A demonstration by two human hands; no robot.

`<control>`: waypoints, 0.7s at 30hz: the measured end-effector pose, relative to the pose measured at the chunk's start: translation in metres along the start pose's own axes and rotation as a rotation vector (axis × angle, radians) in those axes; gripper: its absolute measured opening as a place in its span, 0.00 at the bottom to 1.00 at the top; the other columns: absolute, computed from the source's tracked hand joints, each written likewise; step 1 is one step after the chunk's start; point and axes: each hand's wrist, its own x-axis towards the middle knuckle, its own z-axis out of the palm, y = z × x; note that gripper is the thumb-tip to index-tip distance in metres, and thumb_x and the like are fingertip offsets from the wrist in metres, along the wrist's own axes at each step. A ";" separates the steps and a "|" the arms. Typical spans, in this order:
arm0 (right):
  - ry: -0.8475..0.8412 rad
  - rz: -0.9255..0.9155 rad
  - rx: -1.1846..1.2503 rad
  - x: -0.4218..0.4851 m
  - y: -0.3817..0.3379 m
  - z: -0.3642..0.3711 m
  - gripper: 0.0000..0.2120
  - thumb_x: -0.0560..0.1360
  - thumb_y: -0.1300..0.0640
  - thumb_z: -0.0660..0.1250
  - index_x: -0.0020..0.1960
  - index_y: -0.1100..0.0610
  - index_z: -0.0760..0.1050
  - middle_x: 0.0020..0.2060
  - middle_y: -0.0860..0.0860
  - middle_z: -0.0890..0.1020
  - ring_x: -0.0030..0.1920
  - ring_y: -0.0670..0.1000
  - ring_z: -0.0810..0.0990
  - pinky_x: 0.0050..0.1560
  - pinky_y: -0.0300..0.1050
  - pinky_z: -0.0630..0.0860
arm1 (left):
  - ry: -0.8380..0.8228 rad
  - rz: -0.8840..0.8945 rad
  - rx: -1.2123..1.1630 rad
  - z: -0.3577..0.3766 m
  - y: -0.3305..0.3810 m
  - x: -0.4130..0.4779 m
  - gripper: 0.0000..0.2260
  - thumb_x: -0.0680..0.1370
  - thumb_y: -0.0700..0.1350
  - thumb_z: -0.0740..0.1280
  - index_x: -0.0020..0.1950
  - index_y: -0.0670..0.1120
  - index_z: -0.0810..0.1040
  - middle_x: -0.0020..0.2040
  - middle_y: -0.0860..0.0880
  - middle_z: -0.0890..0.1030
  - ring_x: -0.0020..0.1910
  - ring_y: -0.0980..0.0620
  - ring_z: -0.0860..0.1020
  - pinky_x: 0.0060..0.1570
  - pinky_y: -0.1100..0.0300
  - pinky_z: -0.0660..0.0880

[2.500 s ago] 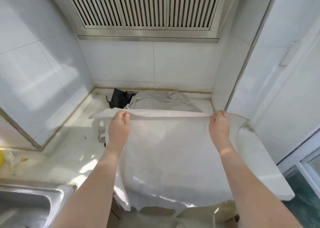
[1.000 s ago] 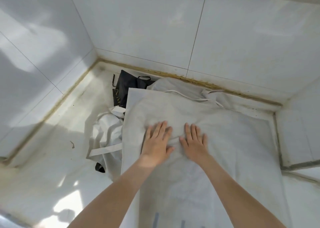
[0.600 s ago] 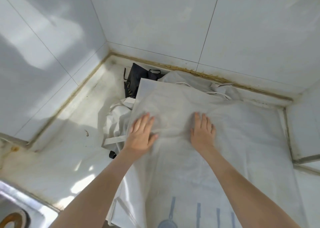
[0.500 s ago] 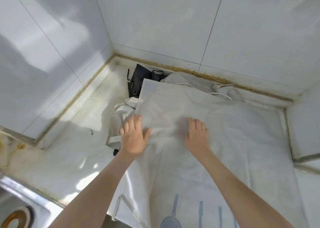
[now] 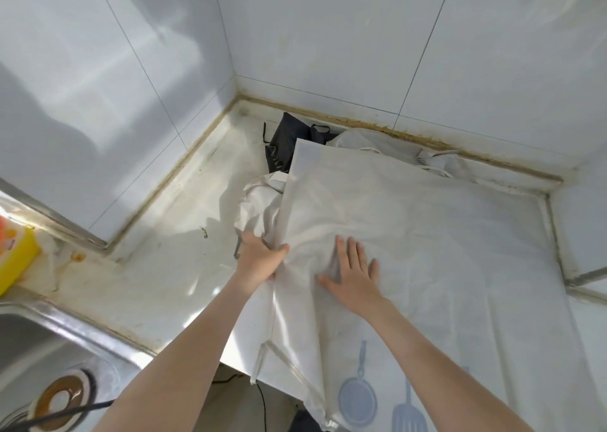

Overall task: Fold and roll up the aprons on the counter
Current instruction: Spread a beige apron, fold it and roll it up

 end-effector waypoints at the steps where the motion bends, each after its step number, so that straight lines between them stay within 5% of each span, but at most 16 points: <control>1: 0.004 0.014 0.007 0.001 -0.002 0.001 0.43 0.76 0.33 0.55 0.75 0.46 0.30 0.76 0.49 0.35 0.76 0.50 0.33 0.73 0.61 0.36 | -0.063 -0.042 -0.060 -0.002 0.000 -0.002 0.30 0.69 0.50 0.74 0.65 0.47 0.62 0.50 0.46 0.80 0.43 0.47 0.82 0.35 0.54 0.82; 5: 0.019 0.071 -0.001 0.002 -0.009 0.006 0.42 0.75 0.31 0.53 0.75 0.44 0.30 0.76 0.49 0.34 0.76 0.52 0.33 0.73 0.63 0.37 | -0.346 -0.127 0.022 -0.011 0.002 -0.009 0.15 0.76 0.53 0.68 0.57 0.46 0.78 0.43 0.48 0.81 0.38 0.52 0.78 0.40 0.63 0.77; 9: 0.057 0.115 -0.061 0.003 -0.014 0.009 0.41 0.76 0.34 0.54 0.76 0.45 0.31 0.77 0.49 0.35 0.76 0.55 0.35 0.72 0.67 0.42 | -0.436 -0.120 -0.010 -0.013 0.002 -0.009 0.11 0.77 0.49 0.68 0.54 0.43 0.80 0.46 0.47 0.81 0.41 0.52 0.78 0.43 0.64 0.74; 15: -0.005 0.104 0.076 0.009 -0.012 0.001 0.39 0.77 0.40 0.59 0.77 0.43 0.37 0.77 0.47 0.38 0.76 0.53 0.36 0.72 0.63 0.39 | -0.432 0.046 0.031 -0.020 0.017 -0.021 0.02 0.77 0.40 0.65 0.49 0.46 0.73 0.36 0.48 0.77 0.30 0.54 0.75 0.26 0.64 0.69; 18: -0.003 0.107 0.328 0.012 -0.004 -0.012 0.33 0.78 0.44 0.62 0.78 0.46 0.51 0.77 0.46 0.50 0.77 0.49 0.46 0.74 0.58 0.44 | -0.491 0.146 0.052 -0.009 0.033 -0.034 0.09 0.76 0.41 0.64 0.54 0.51 0.72 0.42 0.47 0.79 0.37 0.49 0.78 0.30 0.59 0.73; 21: 0.054 0.137 0.950 0.001 -0.002 -0.037 0.20 0.79 0.48 0.62 0.69 0.52 0.68 0.65 0.47 0.72 0.67 0.48 0.69 0.66 0.42 0.66 | -0.589 0.278 0.161 0.012 0.048 -0.047 0.13 0.75 0.45 0.65 0.58 0.55 0.71 0.49 0.52 0.80 0.47 0.53 0.80 0.46 0.55 0.78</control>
